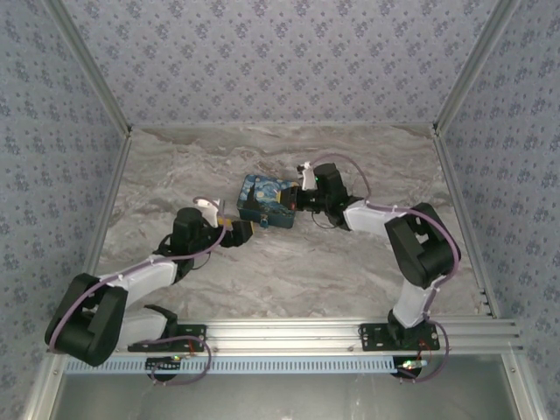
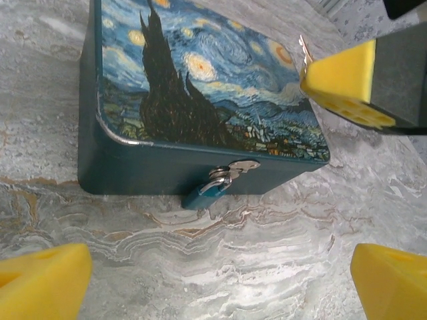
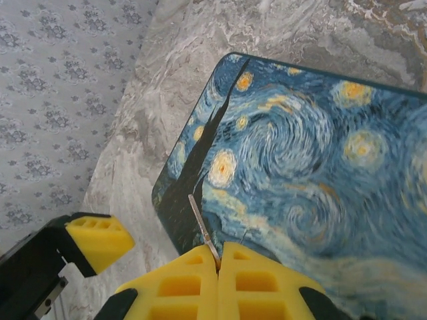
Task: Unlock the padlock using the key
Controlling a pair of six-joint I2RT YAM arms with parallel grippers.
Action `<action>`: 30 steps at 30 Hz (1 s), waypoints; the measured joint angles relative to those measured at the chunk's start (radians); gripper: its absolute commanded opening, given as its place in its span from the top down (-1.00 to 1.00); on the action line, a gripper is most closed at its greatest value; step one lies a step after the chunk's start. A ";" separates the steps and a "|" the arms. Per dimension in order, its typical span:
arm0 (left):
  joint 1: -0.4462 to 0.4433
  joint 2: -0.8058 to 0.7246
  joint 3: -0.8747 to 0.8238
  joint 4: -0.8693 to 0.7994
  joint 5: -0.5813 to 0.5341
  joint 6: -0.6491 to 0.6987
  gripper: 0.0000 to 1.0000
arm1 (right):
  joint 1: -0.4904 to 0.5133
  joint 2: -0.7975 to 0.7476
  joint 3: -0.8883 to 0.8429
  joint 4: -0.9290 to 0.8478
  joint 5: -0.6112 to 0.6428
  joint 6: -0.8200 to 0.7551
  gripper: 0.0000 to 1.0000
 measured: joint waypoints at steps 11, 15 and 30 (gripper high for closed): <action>0.000 0.142 0.018 0.107 0.061 -0.043 -0.67 | -0.013 0.080 0.050 -0.016 -0.015 -0.022 1.00; 0.000 0.206 0.045 0.151 0.096 -0.047 -0.60 | -0.013 0.081 0.054 -0.024 -0.016 -0.030 1.00; -0.058 0.429 0.084 0.358 0.136 -0.051 -0.50 | -0.008 0.081 0.071 -0.069 -0.014 -0.076 1.00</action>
